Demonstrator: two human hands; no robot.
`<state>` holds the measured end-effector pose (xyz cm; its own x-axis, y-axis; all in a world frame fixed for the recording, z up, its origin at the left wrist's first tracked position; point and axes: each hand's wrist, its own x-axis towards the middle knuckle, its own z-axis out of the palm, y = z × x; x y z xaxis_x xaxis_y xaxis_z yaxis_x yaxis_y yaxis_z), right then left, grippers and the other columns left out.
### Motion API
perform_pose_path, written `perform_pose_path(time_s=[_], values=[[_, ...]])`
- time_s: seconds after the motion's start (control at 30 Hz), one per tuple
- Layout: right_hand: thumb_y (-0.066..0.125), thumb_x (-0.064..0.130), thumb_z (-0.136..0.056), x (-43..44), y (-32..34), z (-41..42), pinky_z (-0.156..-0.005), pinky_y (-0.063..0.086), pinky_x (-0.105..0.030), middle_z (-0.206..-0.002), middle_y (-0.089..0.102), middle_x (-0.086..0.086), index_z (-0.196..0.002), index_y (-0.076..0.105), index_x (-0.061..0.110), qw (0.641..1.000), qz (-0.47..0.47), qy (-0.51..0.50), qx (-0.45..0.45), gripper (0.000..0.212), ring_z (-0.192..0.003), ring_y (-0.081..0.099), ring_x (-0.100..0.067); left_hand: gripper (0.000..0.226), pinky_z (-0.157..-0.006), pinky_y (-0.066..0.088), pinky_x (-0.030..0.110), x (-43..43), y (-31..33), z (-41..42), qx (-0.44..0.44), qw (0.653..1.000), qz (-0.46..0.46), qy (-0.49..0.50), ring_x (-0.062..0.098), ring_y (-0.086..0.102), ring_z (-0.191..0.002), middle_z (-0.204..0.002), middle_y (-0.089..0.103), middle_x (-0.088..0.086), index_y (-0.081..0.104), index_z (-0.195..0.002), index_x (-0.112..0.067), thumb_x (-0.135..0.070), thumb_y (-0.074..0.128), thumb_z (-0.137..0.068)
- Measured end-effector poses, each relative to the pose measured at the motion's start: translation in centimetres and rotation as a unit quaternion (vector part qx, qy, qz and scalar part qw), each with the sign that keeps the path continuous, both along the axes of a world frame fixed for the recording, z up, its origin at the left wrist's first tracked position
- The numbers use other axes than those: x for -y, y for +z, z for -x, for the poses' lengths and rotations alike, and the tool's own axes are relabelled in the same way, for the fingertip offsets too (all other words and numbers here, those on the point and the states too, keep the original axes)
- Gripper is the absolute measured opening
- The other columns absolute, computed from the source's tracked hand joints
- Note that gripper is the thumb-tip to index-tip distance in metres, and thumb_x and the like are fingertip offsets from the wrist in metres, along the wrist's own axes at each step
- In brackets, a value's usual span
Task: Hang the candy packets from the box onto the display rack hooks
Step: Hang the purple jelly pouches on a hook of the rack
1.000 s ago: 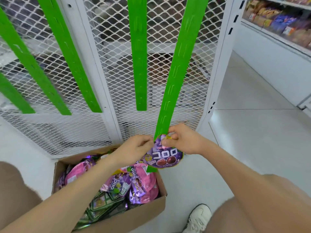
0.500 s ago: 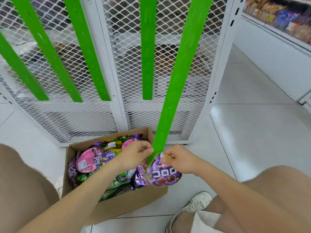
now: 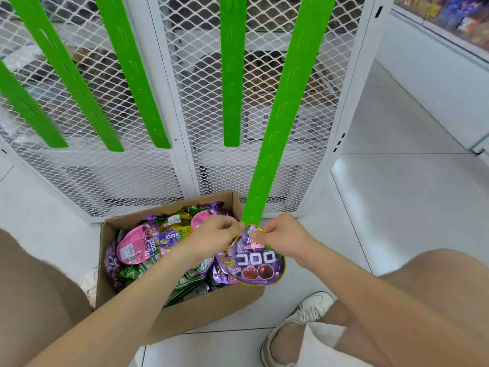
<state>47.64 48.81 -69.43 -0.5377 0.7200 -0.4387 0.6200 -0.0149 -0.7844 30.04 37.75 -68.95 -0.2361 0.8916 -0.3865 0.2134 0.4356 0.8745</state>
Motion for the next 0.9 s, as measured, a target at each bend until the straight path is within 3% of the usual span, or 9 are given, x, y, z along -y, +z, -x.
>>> perform_pose_path(time_s=[0.07,0.2,0.3,0.43,0.53,0.6,0.77,0.83,0.9], values=[[0.084,0.048,-0.073,-0.1,-0.2,0.1,-0.065,0.027,-0.030,-0.066,0.045,-0.005,-0.076,0.064,-0.011,1.000,0.025,-0.012,0.002,0.062,-0.064,0.039,-0.016,0.036,-0.061,0.035,0.031,-0.1,-0.2,-0.2,-0.016,1.000,-0.013,0.009,0.006,0.039,-0.052,-0.055,0.041,-0.015,0.064,-0.080,-0.013,-0.037,0.060,-0.106],[0.089,0.035,-0.075,-0.3,0.3,0.5,-0.059,0.029,-0.029,-0.066,0.049,-0.005,-0.072,0.065,0.013,0.997,0.053,-0.040,0.026,0.033,-0.061,0.044,-0.016,0.036,-0.057,0.030,0.030,-0.2,-0.8,-0.7,0.000,0.999,-0.042,0.031,0.003,0.038,-0.048,-0.052,0.043,-0.017,0.062,-0.073,-0.018,-0.033,0.062,-0.106],[0.092,0.030,-0.072,-0.8,0.8,0.7,-0.059,0.041,-0.026,-0.069,0.064,-0.005,-0.074,0.068,0.011,0.996,0.071,-0.045,0.042,0.031,-0.060,0.059,-0.018,0.039,-0.057,0.029,0.031,-0.1,-1.1,-1.0,0.000,0.997,-0.059,0.043,0.007,0.037,-0.051,-0.055,0.045,-0.013,0.060,-0.069,-0.022,-0.032,0.063,-0.106],[0.095,0.030,-0.067,-0.9,0.4,0.9,-0.075,0.060,-0.040,-0.090,0.078,-0.014,-0.088,0.068,0.003,0.994,0.074,-0.047,0.063,0.044,-0.083,0.077,-0.029,0.041,-0.065,0.032,0.033,-0.1,-1.4,-1.2,0.021,0.995,-0.070,0.062,0.012,0.041,-0.059,-0.060,0.050,-0.008,0.062,-0.066,-0.024,-0.032,0.063,-0.106],[0.093,0.030,-0.072,-0.8,0.2,0.7,-0.066,0.052,-0.031,-0.079,0.071,-0.008,-0.080,0.062,0.010,0.995,0.071,-0.035,0.065,0.038,-0.070,0.067,-0.023,0.043,-0.068,0.033,0.034,-0.1,-1.3,-1.2,0.031,0.996,-0.065,0.056,0.014,0.041,-0.060,-0.061,0.049,-0.007,0.063,-0.063,-0.028,-0.033,0.063,-0.106],[0.090,0.030,-0.076,-0.8,0.1,0.6,-0.055,0.038,-0.026,-0.066,0.054,-0.003,-0.070,0.053,0.015,0.995,0.065,-0.023,0.075,0.041,-0.059,0.050,-0.018,0.044,-0.069,0.034,0.034,-0.1,-1.3,-1.2,0.031,0.996,-0.064,0.054,0.014,0.041,-0.059,-0.060,0.049,-0.009,0.063,-0.062,-0.029,-0.032,0.063,-0.106],[0.089,0.038,-0.077,-0.4,-0.8,0.4,-0.066,0.033,-0.031,-0.070,0.051,-0.004,-0.078,0.071,-0.002,0.996,0.050,0.011,0.077,0.044,-0.068,0.047,-0.017,0.044,-0.071,0.043,0.037,-0.1,-1.4,-1.1,0.026,0.996,-0.063,0.057,0.014,0.045,-0.060,-0.059,0.050,-0.010,0.065,-0.061,-0.030,-0.035,0.064,-0.105],[0.085,0.039,-0.081,-0.3,-1.0,0.3,-0.061,0.024,-0.033,-0.056,0.036,0.002,-0.058,0.060,0.007,0.997,0.019,0.031,0.075,0.047,-0.058,0.033,-0.016,0.038,-0.083,0.060,0.049,-0.2,-1.7,-0.8,0.021,0.996,-0.061,0.062,0.015,0.053,-0.064,-0.061,0.053,-0.011,0.069,-0.068,-0.027,-0.039,0.065,-0.103],[0.081,0.039,-0.085,-0.1,-1.0,0.4,-0.058,0.014,-0.035,-0.052,0.020,0.006,-0.048,0.036,0.020,0.996,-0.026,0.050,0.064,0.061,-0.053,0.019,-0.016,0.035,-0.089,0.061,0.058,-0.3,-1.8,-0.7,-0.004,0.996,-0.065,0.066,0.015,0.059,-0.064,-0.060,0.056,-0.012,0.069,-0.072,-0.026,-0.040,0.064,-0.104]])
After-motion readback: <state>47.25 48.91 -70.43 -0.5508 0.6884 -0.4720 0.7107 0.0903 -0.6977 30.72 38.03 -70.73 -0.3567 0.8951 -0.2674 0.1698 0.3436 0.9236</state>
